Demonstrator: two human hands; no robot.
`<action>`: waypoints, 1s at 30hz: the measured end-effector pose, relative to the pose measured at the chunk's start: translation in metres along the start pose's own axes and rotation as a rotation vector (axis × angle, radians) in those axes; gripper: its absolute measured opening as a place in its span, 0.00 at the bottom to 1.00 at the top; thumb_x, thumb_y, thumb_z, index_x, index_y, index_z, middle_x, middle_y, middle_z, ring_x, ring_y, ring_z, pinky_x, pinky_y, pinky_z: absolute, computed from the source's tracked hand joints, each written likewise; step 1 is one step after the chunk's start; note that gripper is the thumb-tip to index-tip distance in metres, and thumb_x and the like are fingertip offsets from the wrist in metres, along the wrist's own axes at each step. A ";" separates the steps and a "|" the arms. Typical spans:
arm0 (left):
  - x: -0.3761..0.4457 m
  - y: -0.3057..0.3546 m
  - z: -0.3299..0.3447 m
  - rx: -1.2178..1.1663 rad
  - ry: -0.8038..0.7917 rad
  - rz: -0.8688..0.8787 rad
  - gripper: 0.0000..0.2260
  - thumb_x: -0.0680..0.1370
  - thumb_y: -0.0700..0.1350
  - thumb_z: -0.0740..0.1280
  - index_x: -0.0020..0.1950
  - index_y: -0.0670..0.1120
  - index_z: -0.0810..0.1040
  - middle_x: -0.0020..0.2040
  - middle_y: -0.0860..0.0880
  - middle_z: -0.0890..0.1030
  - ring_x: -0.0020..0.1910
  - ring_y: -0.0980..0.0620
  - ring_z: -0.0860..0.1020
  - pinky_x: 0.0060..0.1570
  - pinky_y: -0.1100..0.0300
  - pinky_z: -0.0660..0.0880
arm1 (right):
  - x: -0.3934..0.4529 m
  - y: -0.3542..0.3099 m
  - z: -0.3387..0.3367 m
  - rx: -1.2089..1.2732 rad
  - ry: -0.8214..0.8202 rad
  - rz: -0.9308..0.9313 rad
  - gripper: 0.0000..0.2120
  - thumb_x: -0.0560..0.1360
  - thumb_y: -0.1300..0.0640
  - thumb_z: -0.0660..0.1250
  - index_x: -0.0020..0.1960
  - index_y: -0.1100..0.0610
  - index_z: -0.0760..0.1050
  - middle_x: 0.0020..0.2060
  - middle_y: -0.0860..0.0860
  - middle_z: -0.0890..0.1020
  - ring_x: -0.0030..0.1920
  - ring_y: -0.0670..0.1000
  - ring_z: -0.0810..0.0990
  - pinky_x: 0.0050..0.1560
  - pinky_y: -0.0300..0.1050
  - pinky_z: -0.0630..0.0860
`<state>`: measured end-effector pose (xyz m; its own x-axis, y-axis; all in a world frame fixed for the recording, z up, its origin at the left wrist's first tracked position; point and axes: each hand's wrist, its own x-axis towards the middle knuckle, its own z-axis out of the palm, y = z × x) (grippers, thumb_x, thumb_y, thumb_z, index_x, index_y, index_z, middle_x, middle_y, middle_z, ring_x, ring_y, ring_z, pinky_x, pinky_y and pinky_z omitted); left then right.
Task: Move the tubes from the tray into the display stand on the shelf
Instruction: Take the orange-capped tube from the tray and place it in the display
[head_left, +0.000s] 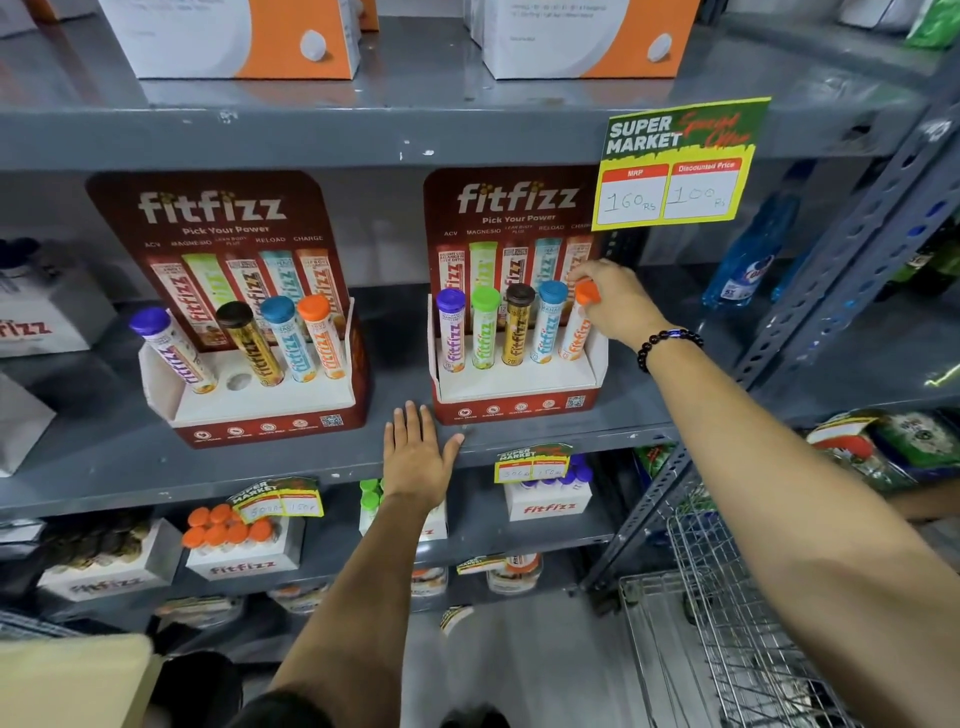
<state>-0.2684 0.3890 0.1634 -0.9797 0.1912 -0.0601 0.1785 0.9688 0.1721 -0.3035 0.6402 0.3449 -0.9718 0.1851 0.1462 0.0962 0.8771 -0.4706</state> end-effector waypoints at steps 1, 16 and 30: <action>0.000 0.000 0.000 0.002 0.000 0.001 0.31 0.79 0.61 0.42 0.75 0.42 0.43 0.77 0.42 0.45 0.75 0.43 0.42 0.71 0.52 0.38 | 0.000 0.000 0.000 0.014 -0.002 0.003 0.23 0.71 0.73 0.64 0.63 0.56 0.72 0.63 0.58 0.74 0.62 0.60 0.73 0.63 0.53 0.74; -0.025 -0.023 0.000 -0.179 0.111 0.054 0.29 0.80 0.58 0.46 0.75 0.43 0.46 0.77 0.44 0.49 0.76 0.47 0.44 0.70 0.57 0.36 | -0.028 -0.057 0.023 0.157 0.316 -0.242 0.22 0.74 0.65 0.61 0.68 0.58 0.68 0.68 0.57 0.73 0.69 0.57 0.68 0.71 0.50 0.64; -0.201 -0.251 -0.019 -0.175 0.255 -0.384 0.29 0.80 0.54 0.46 0.68 0.33 0.66 0.69 0.34 0.68 0.68 0.33 0.66 0.64 0.37 0.64 | -0.150 -0.318 0.244 0.247 -0.191 -0.790 0.19 0.75 0.66 0.62 0.66 0.62 0.71 0.66 0.59 0.75 0.68 0.58 0.71 0.69 0.50 0.65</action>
<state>-0.1181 0.1043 0.1507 -0.9668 -0.2404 0.0871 -0.1964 0.9164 0.3487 -0.2409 0.2253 0.2599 -0.7555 -0.5386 0.3731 -0.6543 0.5909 -0.4719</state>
